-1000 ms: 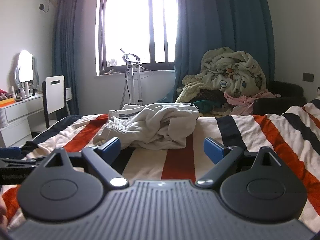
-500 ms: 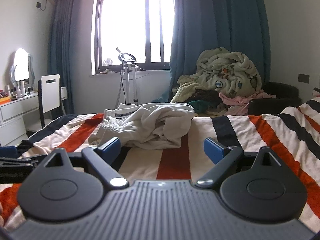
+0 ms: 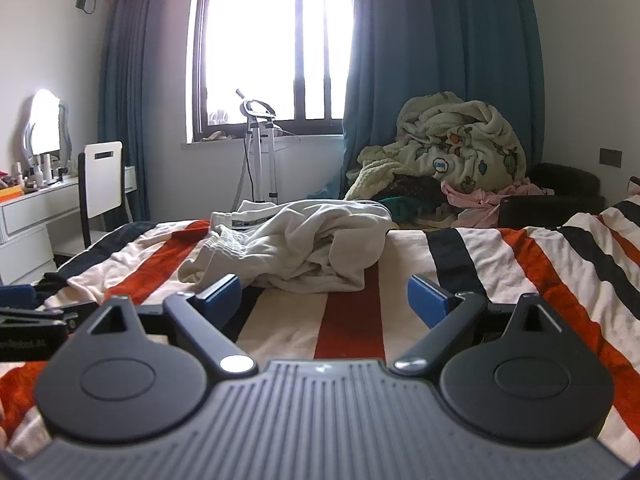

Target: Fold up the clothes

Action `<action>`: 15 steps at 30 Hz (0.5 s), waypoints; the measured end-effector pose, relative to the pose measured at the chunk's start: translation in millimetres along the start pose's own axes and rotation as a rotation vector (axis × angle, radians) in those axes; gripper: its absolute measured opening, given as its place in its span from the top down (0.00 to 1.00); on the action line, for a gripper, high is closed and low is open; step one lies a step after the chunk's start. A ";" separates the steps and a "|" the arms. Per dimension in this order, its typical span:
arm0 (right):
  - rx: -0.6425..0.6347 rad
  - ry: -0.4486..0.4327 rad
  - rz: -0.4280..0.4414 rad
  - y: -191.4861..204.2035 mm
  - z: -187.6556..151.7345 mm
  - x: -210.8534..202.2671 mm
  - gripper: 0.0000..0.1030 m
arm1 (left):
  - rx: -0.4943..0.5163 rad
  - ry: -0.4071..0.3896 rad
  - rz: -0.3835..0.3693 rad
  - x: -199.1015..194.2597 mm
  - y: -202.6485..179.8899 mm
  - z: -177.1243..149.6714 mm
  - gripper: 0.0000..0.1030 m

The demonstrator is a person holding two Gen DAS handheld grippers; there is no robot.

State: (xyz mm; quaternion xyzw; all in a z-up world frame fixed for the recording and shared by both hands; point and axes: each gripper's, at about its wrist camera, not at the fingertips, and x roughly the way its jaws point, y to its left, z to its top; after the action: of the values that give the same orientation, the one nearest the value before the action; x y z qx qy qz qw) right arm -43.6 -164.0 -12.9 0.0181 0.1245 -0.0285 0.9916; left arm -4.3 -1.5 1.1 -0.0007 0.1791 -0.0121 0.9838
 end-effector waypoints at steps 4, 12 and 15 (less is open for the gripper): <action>0.003 -0.003 0.001 -0.3 0.5 -0.8 0.11 | 0.003 0.003 0.000 0.5 -0.3 -0.5 0.00; 0.007 -0.010 0.000 -1.7 -0.4 -1.5 0.11 | 0.006 0.004 -0.002 1.1 -0.9 -0.5 0.00; 0.005 -0.009 0.001 -1.1 -0.6 -1.8 0.11 | 0.006 0.005 -0.004 1.5 -0.6 -0.3 0.00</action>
State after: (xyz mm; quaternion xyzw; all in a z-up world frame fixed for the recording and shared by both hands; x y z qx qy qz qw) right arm -45.5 -165.0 -13.1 0.0203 0.1201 -0.0285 0.9921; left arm -3.1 -2.1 0.3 0.0021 0.1815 -0.0148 0.9833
